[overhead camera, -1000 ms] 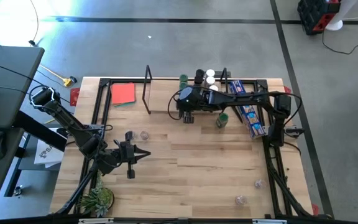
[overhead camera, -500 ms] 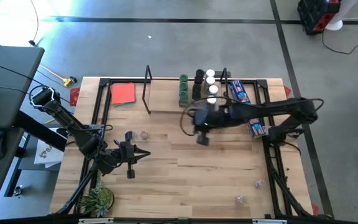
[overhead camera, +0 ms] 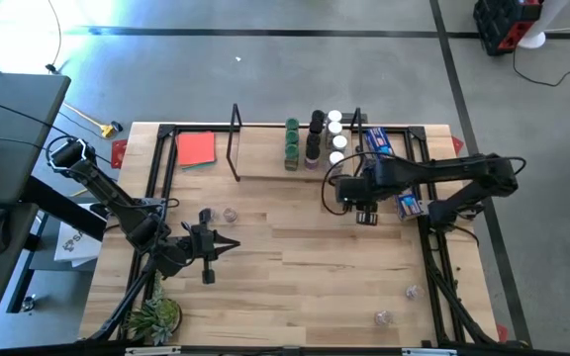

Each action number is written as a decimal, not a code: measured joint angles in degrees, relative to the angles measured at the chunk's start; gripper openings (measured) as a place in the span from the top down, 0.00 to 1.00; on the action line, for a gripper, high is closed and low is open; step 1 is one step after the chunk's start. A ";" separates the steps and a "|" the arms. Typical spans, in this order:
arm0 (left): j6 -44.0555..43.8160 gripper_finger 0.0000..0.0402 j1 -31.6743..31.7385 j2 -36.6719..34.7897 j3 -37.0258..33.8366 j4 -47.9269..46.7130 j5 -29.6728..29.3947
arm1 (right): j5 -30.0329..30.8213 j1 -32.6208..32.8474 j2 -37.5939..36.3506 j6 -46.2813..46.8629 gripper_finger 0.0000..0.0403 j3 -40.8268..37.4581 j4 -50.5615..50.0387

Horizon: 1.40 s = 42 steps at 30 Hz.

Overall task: Shelf spices
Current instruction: Put the green seasoning bottle on the shelf aligned with the other green seasoning bottle bottles

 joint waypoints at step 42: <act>-1.04 0.96 -0.01 0.04 0.00 0.46 1.97 | 7.45 2.16 0.04 -1.86 0.43 -34.16 47.69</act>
